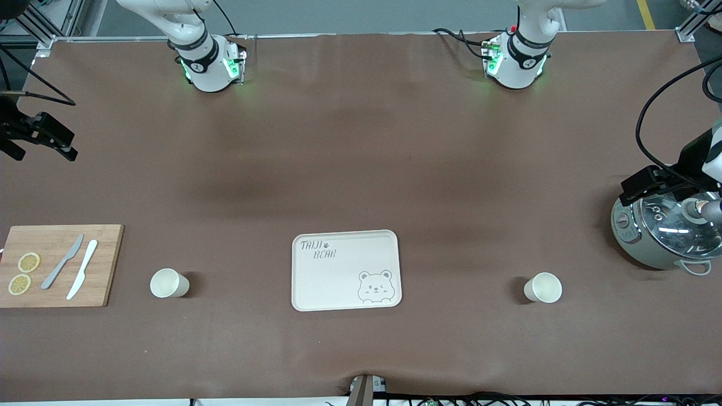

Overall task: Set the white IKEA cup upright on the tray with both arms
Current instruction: 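Move both grippers out toward the white cups beside the tray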

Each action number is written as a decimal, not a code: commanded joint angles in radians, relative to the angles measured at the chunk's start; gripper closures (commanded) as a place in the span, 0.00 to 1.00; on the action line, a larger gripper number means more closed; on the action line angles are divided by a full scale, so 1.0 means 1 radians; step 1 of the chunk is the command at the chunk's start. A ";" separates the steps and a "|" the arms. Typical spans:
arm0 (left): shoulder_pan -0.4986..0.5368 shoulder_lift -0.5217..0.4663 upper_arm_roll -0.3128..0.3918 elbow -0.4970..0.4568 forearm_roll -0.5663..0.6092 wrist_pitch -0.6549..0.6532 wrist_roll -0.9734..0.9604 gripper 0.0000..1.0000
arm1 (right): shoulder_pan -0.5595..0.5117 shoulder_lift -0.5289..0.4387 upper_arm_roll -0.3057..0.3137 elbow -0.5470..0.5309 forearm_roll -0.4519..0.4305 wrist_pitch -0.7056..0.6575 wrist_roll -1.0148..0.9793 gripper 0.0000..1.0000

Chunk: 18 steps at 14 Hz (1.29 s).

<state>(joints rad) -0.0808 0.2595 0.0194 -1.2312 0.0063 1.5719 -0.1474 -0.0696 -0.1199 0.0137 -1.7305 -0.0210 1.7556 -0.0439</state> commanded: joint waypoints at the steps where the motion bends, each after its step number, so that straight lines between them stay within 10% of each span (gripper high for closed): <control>1: 0.004 -0.009 0.002 0.001 -0.016 -0.015 0.032 0.00 | -0.006 -0.009 0.006 0.003 -0.008 -0.008 -0.007 0.00; 13: 0.015 0.043 0.010 -0.030 -0.005 0.010 0.035 0.00 | -0.013 0.040 0.006 0.012 0.025 0.004 -0.008 0.00; 18: 0.022 0.115 0.010 -0.031 -0.005 0.071 0.040 0.00 | -0.003 0.219 0.008 0.190 0.024 0.012 -0.008 0.00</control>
<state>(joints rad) -0.0653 0.3562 0.0289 -1.2641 0.0063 1.6090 -0.1366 -0.0694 -0.0086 0.0172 -1.6604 -0.0123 1.7845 -0.0443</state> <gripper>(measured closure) 0.000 0.000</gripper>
